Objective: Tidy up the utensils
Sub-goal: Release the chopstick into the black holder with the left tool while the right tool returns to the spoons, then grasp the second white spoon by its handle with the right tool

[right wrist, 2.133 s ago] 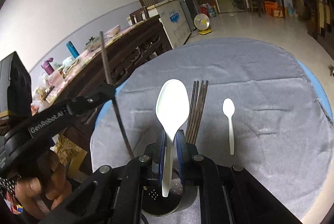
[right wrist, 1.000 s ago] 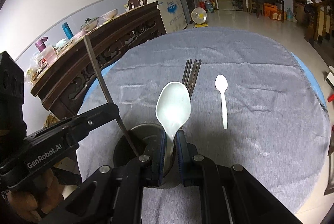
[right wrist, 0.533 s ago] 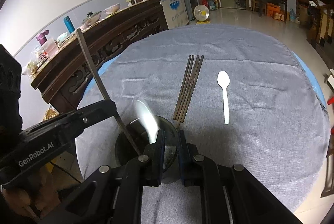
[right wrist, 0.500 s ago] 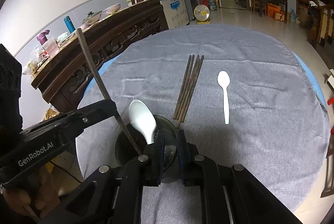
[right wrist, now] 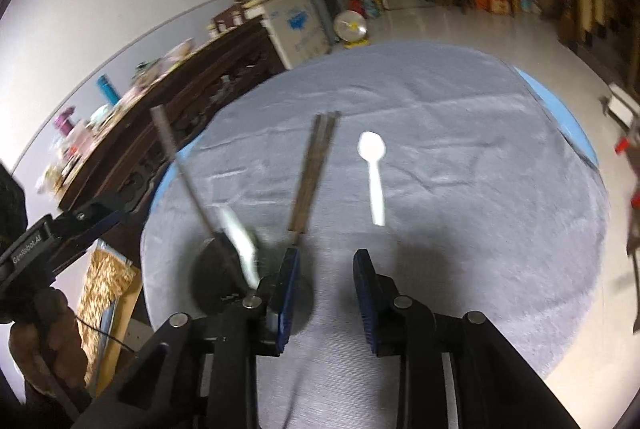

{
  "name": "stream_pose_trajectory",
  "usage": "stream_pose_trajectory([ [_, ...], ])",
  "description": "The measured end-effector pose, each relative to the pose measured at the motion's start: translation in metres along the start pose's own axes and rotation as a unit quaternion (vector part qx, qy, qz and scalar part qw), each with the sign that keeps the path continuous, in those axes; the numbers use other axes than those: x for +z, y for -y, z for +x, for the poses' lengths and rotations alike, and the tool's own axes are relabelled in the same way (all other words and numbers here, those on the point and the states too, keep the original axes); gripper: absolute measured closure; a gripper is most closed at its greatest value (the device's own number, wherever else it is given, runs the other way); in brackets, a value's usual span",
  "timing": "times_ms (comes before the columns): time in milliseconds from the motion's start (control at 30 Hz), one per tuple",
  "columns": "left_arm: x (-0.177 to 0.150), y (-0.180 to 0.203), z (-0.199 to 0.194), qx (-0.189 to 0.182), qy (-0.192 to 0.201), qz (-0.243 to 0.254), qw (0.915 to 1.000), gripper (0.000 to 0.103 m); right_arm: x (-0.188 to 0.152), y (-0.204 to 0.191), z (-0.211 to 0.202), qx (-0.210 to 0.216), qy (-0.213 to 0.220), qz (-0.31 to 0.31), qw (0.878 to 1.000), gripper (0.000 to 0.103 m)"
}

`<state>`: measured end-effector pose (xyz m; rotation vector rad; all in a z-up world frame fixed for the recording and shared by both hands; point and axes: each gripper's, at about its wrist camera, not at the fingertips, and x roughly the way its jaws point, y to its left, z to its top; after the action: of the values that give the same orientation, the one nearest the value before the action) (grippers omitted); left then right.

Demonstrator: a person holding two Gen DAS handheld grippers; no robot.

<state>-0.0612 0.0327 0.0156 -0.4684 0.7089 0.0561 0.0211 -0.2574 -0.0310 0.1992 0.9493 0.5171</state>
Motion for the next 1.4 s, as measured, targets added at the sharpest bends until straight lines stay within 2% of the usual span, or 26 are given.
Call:
stream_pose_trajectory([
  [133,0.000,-0.025,0.021,0.033,-0.033,-0.030,0.9985,0.044,0.005,0.029,0.021,-0.009,-0.042,0.027,0.999,0.072],
  [367,-0.011,-0.054,0.056,0.067,-0.093,-0.038,0.9927,0.044,0.041,0.057,0.086,-0.012,-0.131,0.037,0.991,0.070],
  [400,-0.012,-0.057,0.060,0.070,-0.101,-0.038,0.9917,0.044,0.048,0.057,0.095,-0.007,-0.139,0.036,0.990,0.065],
  [433,-0.012,-0.059,0.065,0.073,-0.109,-0.037,0.9907,0.044,0.057,0.057,0.106,-0.007,-0.150,0.035,0.988,0.053],
  [500,-0.014,-0.066,0.072,0.077,-0.125,-0.038,0.9884,0.044,0.073,0.055,0.130,-0.013,-0.177,0.026,0.984,0.045],
  [733,-0.014,-0.080,0.091,0.090,-0.150,-0.042,0.9837,0.044,0.109,0.042,0.192,-0.051,-0.226,-0.007,0.973,0.045],
  [867,-0.010,-0.084,0.101,0.094,-0.156,-0.041,0.9823,0.044,0.119,0.037,0.212,-0.064,-0.243,-0.012,0.968,0.046],
  [1000,-0.006,-0.082,0.110,0.094,-0.162,-0.036,0.9817,0.044,0.129,0.029,0.230,-0.094,-0.254,-0.033,0.962,0.048],
  [1167,0.005,-0.070,0.124,0.088,-0.167,-0.014,0.9820,0.044,0.143,0.021,0.246,-0.119,-0.266,-0.053,0.955,0.049],
  [1200,0.008,-0.067,0.126,0.087,-0.168,-0.009,0.9820,0.044,0.145,0.019,0.250,-0.124,-0.270,-0.058,0.953,0.051],
  [1267,0.013,-0.062,0.132,0.082,-0.169,-0.002,0.9822,0.044,0.147,0.017,0.253,-0.140,-0.276,-0.069,0.948,0.069],
  [1400,0.025,-0.055,0.150,0.078,-0.180,0.011,0.9805,0.044,0.146,0.020,0.248,-0.129,-0.284,-0.071,0.948,0.071],
])
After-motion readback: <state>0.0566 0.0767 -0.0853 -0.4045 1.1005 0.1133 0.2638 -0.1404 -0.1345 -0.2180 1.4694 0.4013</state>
